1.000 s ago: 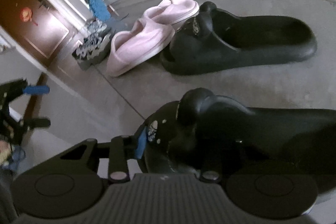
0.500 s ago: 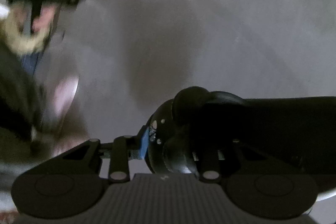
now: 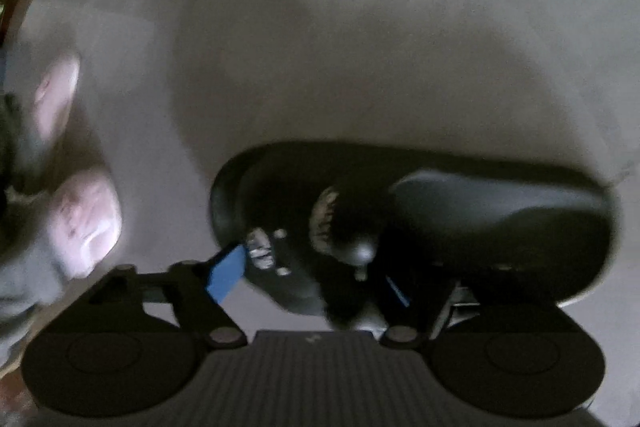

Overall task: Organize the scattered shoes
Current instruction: 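Lower the black slide onto the floor and open the right tool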

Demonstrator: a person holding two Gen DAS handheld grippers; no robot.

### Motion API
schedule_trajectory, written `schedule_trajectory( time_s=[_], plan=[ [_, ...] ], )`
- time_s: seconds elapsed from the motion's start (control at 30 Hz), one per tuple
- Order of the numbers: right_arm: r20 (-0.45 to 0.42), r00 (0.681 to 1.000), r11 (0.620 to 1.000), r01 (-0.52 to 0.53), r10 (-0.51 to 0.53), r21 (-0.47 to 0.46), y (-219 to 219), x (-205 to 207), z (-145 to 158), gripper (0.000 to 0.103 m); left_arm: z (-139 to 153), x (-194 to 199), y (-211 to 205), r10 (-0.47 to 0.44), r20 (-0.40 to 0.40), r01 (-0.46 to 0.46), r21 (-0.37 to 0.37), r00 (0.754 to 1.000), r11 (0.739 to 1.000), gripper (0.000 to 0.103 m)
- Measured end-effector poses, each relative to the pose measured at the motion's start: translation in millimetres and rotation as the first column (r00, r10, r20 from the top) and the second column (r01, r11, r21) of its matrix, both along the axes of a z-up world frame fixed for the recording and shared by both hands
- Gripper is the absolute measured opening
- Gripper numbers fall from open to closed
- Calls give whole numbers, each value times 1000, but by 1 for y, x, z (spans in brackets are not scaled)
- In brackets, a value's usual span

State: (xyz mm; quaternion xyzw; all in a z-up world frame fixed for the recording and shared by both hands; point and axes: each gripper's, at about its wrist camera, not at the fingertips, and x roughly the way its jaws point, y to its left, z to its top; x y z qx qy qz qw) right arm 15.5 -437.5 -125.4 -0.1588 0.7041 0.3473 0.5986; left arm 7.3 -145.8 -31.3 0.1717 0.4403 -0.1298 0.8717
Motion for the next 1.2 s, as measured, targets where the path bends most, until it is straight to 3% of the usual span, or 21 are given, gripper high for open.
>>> schedule_trajectory(
  time_s=[0.1, 0.17, 0.23, 0.33, 0.4, 0.43, 0.47, 0.53, 0.6, 0.73, 0.8, 0.87, 0.93, 1.03, 1.2],
  plan=[
    [171, 974, 989, 142, -147, 43, -15, 6, 38, 88, 1, 2, 2, 11, -10, -11, -13, 1000, 1000, 92],
    [227, 945, 972, 225, -235, 68, -22, 5, 54, 88, 3, 2, 2, 16, -9, -16, -21, 1000, 1000, 92],
    [322, 885, 942, 312, -336, 123, -19, -4, 74, 88, 5, 1, 2, 23, 3, -23, -13, 1000, 1000, 92],
    [434, 755, 870, 410, -492, 272, -3, -22, 97, 88, 7, 3, 5, 52, 25, -52, 9, 998, 999, 93],
    [492, 637, 805, 463, -593, 371, 10, -35, 107, 89, 7, 8, 11, 74, 30, -75, 12, 997, 997, 93],
    [510, 594, 783, 476, -622, 401, 19, -45, 102, 89, 7, 11, 14, 86, 34, -87, 13, 996, 996, 93],
    [551, 521, 757, 490, -652, 433, 37, -48, 102, 90, 7, 15, 18, 101, 41, -102, 14, 994, 995, 93],
    [608, 414, 730, 484, -677, 483, 66, -47, 101, 92, 7, 29, 27, 119, 61, -120, 9, 991, 993, 93],
    [649, 359, 731, 467, -671, 497, 87, -46, 98, 97, 4, 42, 33, 118, 80, -120, 17, 990, 993, 93],
    [740, 289, 767, 456, -608, 451, 138, -29, 79, 97, -6, 63, 45, 142, 106, -146, 30, 984, 989, 93],
    [798, 208, 773, 469, -566, 426, 162, -18, 68, 97, -10, 72, 52, 155, 117, -160, 34, 981, 987, 93],
    [832, 106, 754, 496, -545, 430, 177, -9, 62, 97, -14, 79, 60, 176, 119, -180, 25, 977, 983, 93],
    [849, 29, 732, 523, -528, 437, 185, -11, 53, 97, -18, 85, 66, 202, 108, -206, 27, 973, 978, 93],
    [865, -29, 700, 575, -500, 424, 207, 8, 40, 97, -23, 96, 70, 194, 124, -201, 42, 973, 979, 93],
    [857, -32, 681, 593, -514, 430, 228, 42, 21, 97, -32, 114, 77, 179, 148, -191, 71, 973, 979, 93]
  ],
)
